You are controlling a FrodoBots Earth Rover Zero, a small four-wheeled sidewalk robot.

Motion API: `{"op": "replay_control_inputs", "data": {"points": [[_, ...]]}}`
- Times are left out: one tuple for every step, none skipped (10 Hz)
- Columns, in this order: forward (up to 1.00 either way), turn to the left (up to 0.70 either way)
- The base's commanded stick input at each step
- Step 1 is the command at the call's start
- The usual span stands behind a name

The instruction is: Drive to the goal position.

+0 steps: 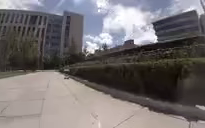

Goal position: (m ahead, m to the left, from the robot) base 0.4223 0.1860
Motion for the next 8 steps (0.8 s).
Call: {"op": "replay_control_inputs", "data": {"points": [[0.70,0.00],[0.70,0.00],[0.70,0.00],[0.70,0.11],[0.70,0.13],[0.70,0.13],[0.70,0.11],[0.70,0.23]]}}
